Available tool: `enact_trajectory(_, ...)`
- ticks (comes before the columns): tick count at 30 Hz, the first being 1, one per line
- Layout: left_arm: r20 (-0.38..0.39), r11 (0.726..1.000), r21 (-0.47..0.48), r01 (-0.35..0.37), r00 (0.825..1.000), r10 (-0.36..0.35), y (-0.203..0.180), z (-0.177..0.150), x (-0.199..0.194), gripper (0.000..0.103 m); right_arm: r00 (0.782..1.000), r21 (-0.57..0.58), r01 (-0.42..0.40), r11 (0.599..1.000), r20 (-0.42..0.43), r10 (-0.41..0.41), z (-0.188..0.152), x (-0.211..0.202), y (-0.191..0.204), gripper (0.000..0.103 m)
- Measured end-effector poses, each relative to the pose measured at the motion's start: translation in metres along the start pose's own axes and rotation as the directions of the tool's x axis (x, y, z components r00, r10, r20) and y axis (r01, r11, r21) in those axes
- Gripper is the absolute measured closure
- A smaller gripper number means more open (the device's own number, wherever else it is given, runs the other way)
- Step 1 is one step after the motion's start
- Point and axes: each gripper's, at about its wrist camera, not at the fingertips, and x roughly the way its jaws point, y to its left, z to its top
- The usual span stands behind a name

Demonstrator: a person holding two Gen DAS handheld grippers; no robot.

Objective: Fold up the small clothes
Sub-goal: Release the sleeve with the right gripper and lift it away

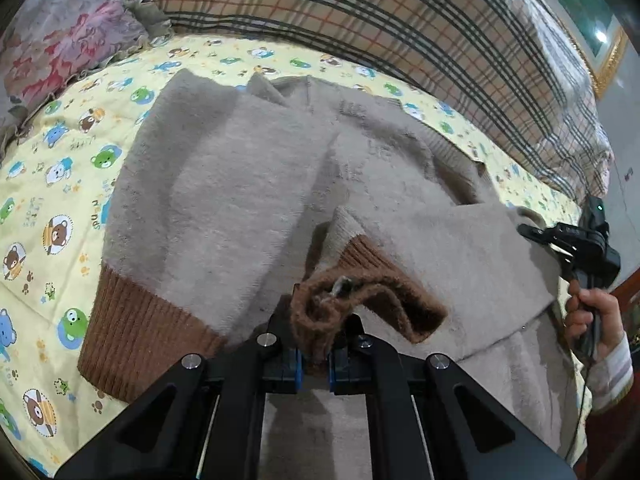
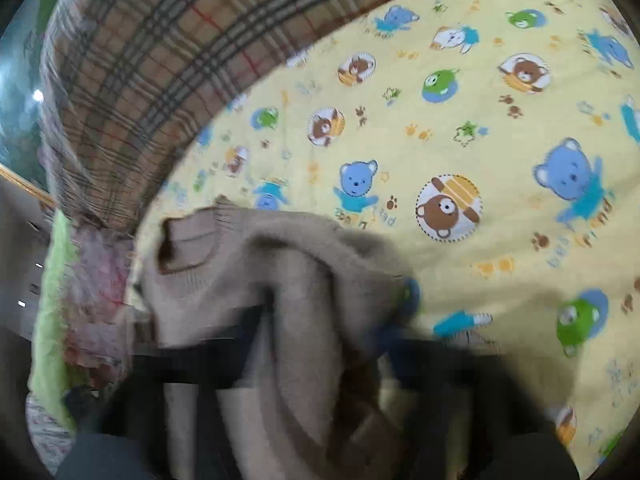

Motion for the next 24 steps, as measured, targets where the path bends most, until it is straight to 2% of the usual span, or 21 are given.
enact_trajectory(3,0.017,0.998,0.039,0.058,0.998,-0.058,-0.021,0.008,-0.004,0.097,0.995,-0.064,0.011,0.998,0.098,-0.005,0.012,-0.026,0.01,0.087)
enact_trajectory(6,0.042,0.987,0.101,0.126,0.991,-0.131,-0.059,0.023,0.001,0.097,0.967,-0.14,0.054,0.989,0.255,-0.017,0.031,-0.083,0.025,0.088)
enact_trajectory(8,0.043,0.981,0.122,0.152,0.986,-0.159,-0.077,0.031,0.016,0.097,0.949,-0.182,0.091,0.979,0.313,-0.03,0.043,-0.109,0.028,0.088)
enact_trajectory(9,0.028,0.982,0.119,0.144,0.989,-0.148,-0.08,0.032,0.024,0.097,0.946,-0.205,0.132,0.97,0.318,-0.062,0.048,-0.107,0.03,0.088)
enact_trajectory(11,-0.008,0.986,0.096,0.135,0.991,-0.135,-0.075,0.03,0.041,0.097,0.942,-0.239,0.249,0.939,0.283,-0.177,0.051,-0.09,0.023,0.086)
enact_trajectory(13,-0.017,0.991,0.089,0.099,0.995,-0.098,-0.069,0.028,0.05,0.097,0.943,-0.186,0.295,0.937,0.213,-0.255,0.052,-0.066,-0.001,0.08)
enact_trajectory(15,-0.016,0.992,0.082,0.098,0.995,-0.097,-0.059,0.026,0.051,0.096,0.915,-0.108,0.379,0.919,0.189,-0.355,0.05,-0.058,-0.025,0.074)
enact_trajectory(16,-0.008,0.992,0.083,0.093,0.996,-0.092,-0.055,0.026,0.05,0.096,0.912,-0.078,0.378,0.923,0.204,-0.356,0.046,-0.062,-0.031,0.07)
enact_trajectory(17,0.001,0.993,0.089,0.076,0.997,-0.077,-0.054,0.026,0.05,0.096,0.918,-0.044,0.345,0.937,0.225,-0.328,0.042,-0.07,-0.035,0.061)
enact_trajectory(18,0.003,0.994,0.087,0.065,0.998,-0.066,-0.05,0.028,0.05,0.096,0.922,-0.022,0.32,0.947,0.237,-0.306,0.037,-0.076,-0.035,0.056)
enact_trajectory(19,0.002,0.995,0.078,0.07,0.998,-0.07,-0.047,0.03,0.05,0.096,0.928,-0.017,0.294,0.956,0.246,-0.281,0.03,-0.084,-0.033,0.055)
enact_trajectory(21,0.004,0.995,0.065,0.076,0.997,-0.077,-0.043,0.032,0.05,0.096,0.947,-0.046,0.227,0.973,0.242,-0.209,0.01,-0.094,-0.021,0.049)
enact_trajectory(24,0.013,0.995,0.054,0.084,0.996,-0.085,-0.038,0.027,0.036,0.097,0.965,-0.097,0.162,0.982,0.225,-0.137,-0.016,-0.095,0.0,0.042)
